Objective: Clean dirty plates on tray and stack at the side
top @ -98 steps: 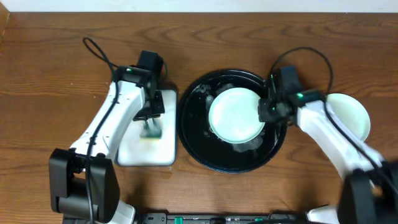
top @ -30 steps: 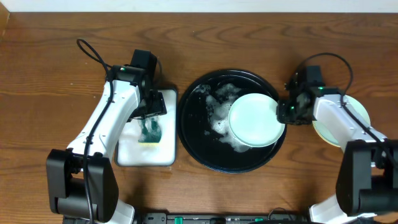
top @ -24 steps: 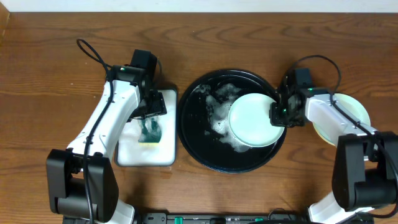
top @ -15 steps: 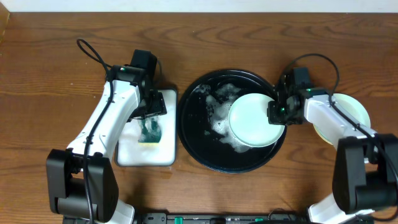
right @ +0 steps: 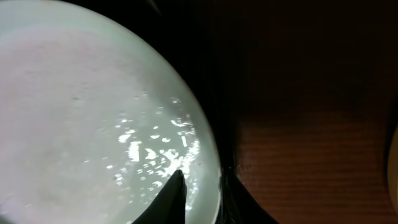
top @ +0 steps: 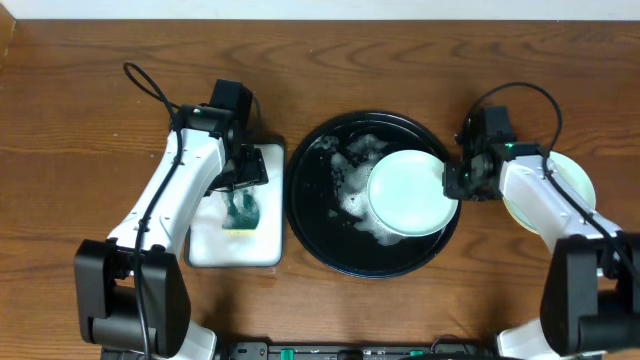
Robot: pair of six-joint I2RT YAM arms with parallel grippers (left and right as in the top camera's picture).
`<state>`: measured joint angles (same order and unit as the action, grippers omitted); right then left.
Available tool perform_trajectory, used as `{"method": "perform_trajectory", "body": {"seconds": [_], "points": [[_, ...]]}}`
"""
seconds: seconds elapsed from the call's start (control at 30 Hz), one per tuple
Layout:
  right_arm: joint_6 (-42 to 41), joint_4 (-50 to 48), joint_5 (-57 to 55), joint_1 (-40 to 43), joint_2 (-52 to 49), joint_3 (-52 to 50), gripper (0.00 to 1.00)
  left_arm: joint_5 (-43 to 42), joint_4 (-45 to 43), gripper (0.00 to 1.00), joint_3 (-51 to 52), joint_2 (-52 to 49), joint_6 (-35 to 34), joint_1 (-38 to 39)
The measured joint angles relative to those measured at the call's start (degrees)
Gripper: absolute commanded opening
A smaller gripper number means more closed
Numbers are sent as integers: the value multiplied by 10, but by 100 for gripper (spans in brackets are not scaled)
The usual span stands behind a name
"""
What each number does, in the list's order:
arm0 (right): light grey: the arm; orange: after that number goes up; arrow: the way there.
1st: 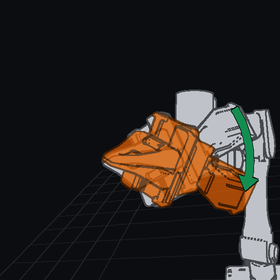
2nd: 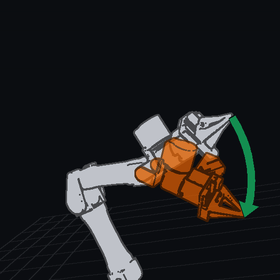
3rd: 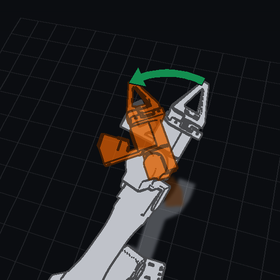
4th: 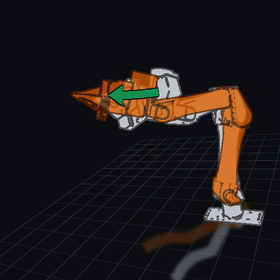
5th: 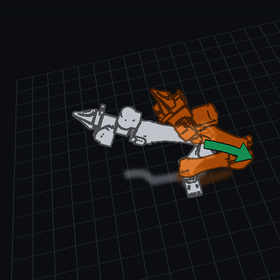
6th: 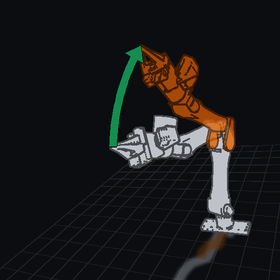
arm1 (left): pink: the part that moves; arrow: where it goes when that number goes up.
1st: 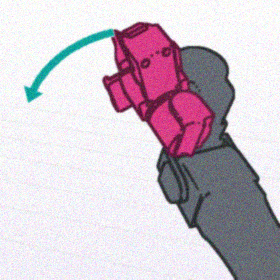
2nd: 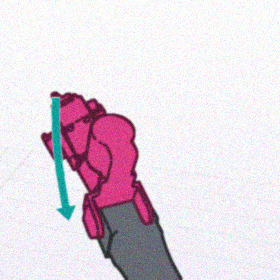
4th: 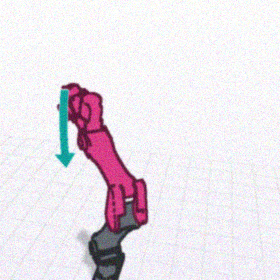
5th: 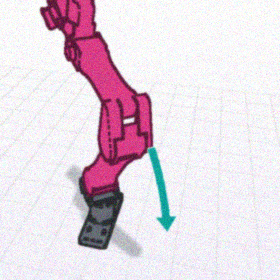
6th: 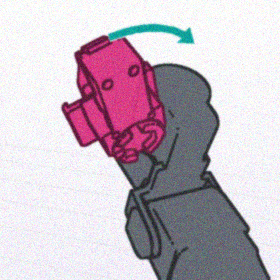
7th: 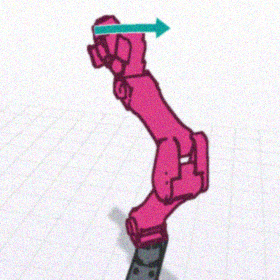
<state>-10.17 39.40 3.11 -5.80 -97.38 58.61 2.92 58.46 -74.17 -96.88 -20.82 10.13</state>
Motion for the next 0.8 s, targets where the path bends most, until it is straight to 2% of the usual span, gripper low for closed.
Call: {"method": "perform_trajectory", "body": {"seconds": [0.37,0.8], "points": [[0,-4,18,0,-22,0,14,0,0,83,0,0,0,0],[2,-42,64,-17,-26,0,15,0,0,83,0,0,0,0]]}}
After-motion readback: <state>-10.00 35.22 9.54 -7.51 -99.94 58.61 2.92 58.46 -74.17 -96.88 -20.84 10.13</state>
